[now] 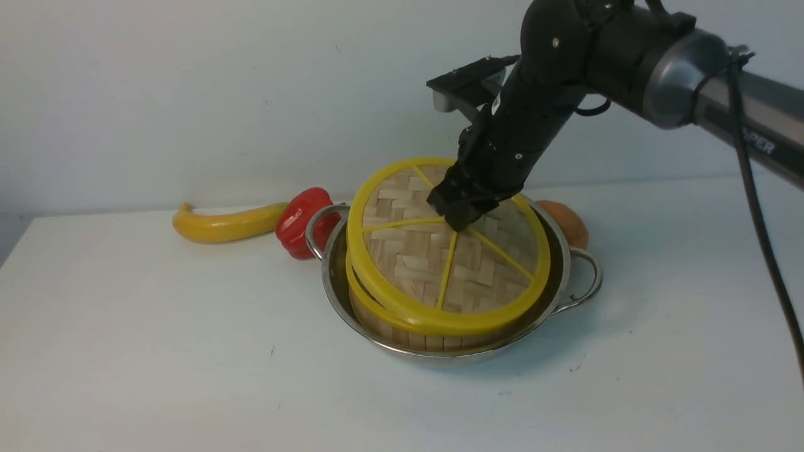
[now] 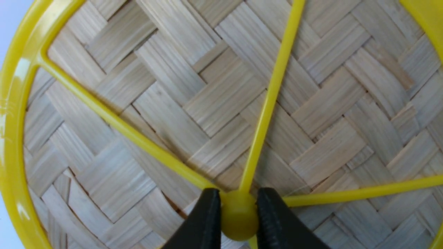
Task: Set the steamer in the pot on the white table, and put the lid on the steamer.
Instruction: 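Place the bamboo steamer lid onto the steamer basket in the pot with the right gripper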
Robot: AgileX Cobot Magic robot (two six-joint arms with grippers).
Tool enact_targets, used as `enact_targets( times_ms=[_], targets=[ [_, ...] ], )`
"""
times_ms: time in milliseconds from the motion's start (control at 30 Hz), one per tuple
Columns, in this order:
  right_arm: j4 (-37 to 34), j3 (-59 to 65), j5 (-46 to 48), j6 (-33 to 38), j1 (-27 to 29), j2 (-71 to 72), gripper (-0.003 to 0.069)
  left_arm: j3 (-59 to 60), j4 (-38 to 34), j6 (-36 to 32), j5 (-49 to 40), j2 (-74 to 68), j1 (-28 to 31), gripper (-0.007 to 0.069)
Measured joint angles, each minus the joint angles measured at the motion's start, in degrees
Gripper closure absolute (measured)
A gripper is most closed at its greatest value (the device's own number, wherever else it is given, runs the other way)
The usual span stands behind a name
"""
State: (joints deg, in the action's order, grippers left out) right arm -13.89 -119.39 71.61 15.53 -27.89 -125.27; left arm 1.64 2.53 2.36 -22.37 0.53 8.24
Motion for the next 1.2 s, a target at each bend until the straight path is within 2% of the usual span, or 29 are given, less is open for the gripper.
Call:
enact_targets(
  times_ms=[467, 800, 1200],
  targets=[
    [0.5, -0.8, -1.8, 1.6, -0.8, -3.3, 0.0545, 0.0, 0.0, 0.0, 0.0, 0.0, 0.0, 0.0334],
    [1.1, -9.4, 1.0, 1.4, -0.9, -6.0, 0.0545, 0.0, 0.0, 0.0, 0.0, 0.0, 0.0, 0.0334],
    [1.4, -11.2, -0.1, 1.2, -0.9, -8.2, 0.0545, 0.0, 0.0, 0.0, 0.0, 0.0, 0.0, 0.0334]
  ],
)
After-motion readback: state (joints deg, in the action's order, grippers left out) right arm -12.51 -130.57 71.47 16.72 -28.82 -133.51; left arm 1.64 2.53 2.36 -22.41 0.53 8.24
